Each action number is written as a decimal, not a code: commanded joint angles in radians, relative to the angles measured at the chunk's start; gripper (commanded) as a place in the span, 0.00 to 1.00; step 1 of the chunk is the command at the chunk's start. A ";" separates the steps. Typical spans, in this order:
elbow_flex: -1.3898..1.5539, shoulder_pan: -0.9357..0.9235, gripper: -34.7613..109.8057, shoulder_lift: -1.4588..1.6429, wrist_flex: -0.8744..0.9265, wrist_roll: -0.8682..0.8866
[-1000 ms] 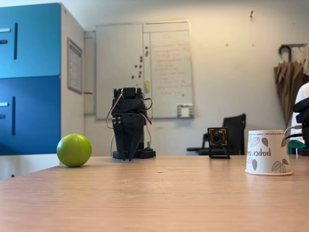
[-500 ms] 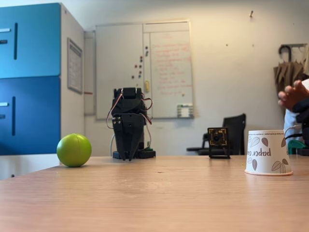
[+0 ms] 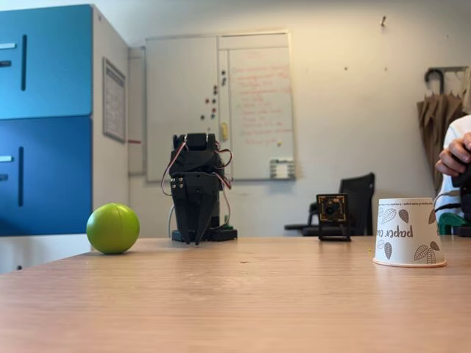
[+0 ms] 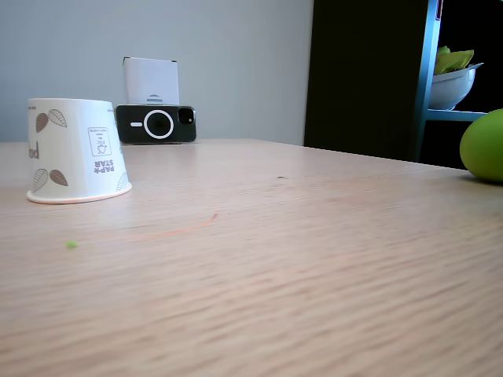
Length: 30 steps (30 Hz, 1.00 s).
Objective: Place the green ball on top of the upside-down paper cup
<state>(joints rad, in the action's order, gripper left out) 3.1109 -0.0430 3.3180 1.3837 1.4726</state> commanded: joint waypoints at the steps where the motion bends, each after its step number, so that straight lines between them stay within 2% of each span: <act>1: 0.002 0.006 0.24 -0.017 -0.002 -0.008; 7: -0.052 0.012 0.24 -0.156 -0.034 0.023; 15: -0.341 0.048 0.24 -0.492 -0.017 0.037; 21: -0.661 0.110 0.24 -0.732 0.028 0.029; 30: -1.307 0.123 0.24 -0.974 0.233 0.037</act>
<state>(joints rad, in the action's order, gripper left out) 2.0157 0.0920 2.3991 1.5631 1.5064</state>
